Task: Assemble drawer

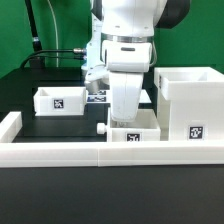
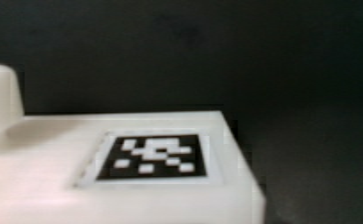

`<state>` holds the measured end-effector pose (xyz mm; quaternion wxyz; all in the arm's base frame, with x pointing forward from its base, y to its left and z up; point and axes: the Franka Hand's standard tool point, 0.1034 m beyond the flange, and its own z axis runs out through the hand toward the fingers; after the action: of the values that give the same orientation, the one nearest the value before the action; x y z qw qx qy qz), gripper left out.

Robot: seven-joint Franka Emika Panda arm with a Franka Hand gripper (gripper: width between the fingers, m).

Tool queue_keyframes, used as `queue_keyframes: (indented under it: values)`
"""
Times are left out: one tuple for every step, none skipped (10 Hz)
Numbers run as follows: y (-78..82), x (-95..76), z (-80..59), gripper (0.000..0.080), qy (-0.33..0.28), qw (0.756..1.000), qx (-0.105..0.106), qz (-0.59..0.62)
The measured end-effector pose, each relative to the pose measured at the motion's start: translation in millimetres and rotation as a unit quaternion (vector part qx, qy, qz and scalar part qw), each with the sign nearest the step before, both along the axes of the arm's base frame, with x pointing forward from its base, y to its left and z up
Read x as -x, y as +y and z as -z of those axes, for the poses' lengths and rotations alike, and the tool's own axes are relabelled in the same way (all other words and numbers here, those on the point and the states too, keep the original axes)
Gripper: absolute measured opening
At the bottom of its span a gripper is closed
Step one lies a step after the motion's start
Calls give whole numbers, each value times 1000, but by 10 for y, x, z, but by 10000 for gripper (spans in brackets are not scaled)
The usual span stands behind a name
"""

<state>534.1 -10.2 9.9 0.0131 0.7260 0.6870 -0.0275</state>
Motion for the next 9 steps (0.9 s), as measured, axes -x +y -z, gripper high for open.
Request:
queue_keyframes:
  values:
    - [-14,20,6,42,6,1000,1,-5]
    - [-8,18,-12,42,8,1000,3,-7]
    - [-15,18,-20,42,6,1000,3,0]
    - [-21,28,-4,42,8,1000,3,0]
    - [-22,28,-4,42,8,1000,3,0]
    - [-23,27,-10,42,10,1000,3,0]
    - [-22,11,-27,42,11,1000,4,0]
    - [-25,12,-21,42,11,1000,4,1]
    - [-28,15,-16,42,11,1000,4,1]
